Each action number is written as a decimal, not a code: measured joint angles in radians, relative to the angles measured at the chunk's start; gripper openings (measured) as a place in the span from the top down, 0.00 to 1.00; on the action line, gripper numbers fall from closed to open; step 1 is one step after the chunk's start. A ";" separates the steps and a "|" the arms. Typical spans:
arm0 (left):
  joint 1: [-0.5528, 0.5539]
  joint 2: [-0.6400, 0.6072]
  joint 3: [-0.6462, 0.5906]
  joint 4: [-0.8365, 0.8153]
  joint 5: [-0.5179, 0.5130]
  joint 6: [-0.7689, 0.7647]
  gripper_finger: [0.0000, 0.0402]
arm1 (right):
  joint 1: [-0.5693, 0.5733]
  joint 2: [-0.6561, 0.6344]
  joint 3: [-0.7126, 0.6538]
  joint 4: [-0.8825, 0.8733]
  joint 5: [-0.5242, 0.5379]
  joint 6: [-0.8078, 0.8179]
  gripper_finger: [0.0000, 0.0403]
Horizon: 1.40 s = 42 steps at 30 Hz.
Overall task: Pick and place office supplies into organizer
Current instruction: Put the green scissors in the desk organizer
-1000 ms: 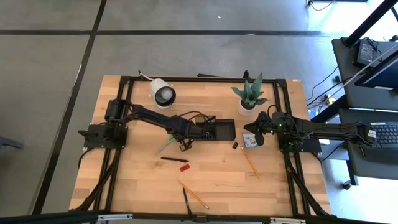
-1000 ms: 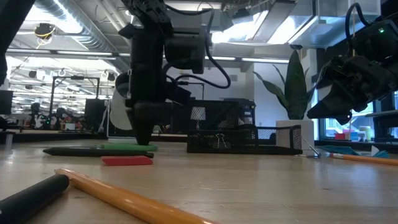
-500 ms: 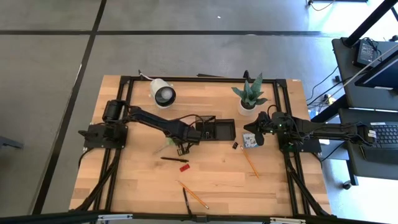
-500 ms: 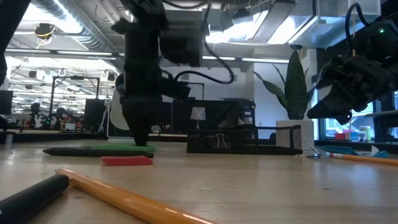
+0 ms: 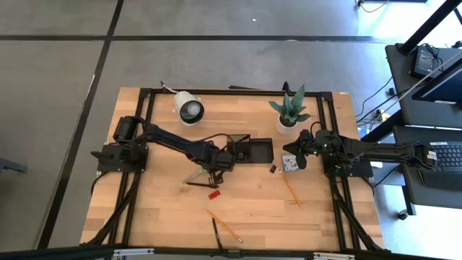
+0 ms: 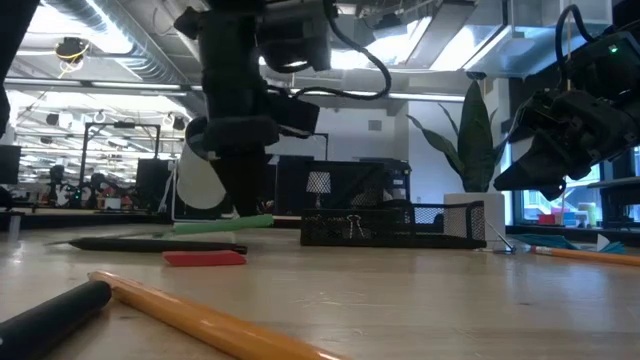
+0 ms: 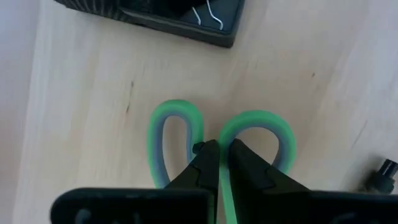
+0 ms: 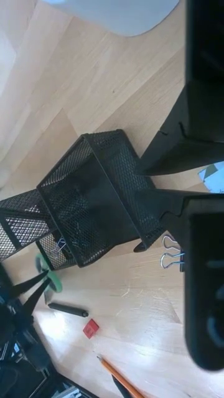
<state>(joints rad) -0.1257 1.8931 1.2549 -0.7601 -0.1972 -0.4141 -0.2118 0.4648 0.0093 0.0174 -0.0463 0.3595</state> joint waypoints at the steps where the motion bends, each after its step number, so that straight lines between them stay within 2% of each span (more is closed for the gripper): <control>1: -0.001 0.000 0.007 -0.003 -0.001 0.000 0.97 | 0.000 0.000 0.000 0.000 0.000 0.000 0.87; 11: -0.003 -0.002 0.157 -0.132 -0.031 0.041 0.97 | 0.000 0.000 0.000 0.000 0.000 -0.001 0.87; 19: -0.007 -0.003 0.354 -0.266 -0.088 0.107 0.97 | 0.000 0.000 0.000 0.000 0.000 -0.001 0.87; 23: -0.007 -0.004 0.468 -0.278 -0.125 0.172 0.98 | 0.000 0.000 0.000 0.000 0.000 -0.001 0.87; 28: 0.005 -0.006 0.557 -0.147 -0.182 0.322 0.98 | 0.000 0.000 0.000 0.000 0.000 -0.001 0.87; 36: 0.080 -0.006 0.537 0.227 -0.201 0.559 0.98 | 0.000 0.000 0.000 0.000 0.000 0.003 0.87; 42: 0.139 -0.005 0.535 0.271 -0.189 0.583 0.98 | 0.000 0.000 0.000 0.000 0.000 0.003 0.87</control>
<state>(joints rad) 0.0137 1.8877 1.7901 -0.4889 -0.3859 0.1687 -0.2115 0.4644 0.0093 0.0174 -0.0463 0.3626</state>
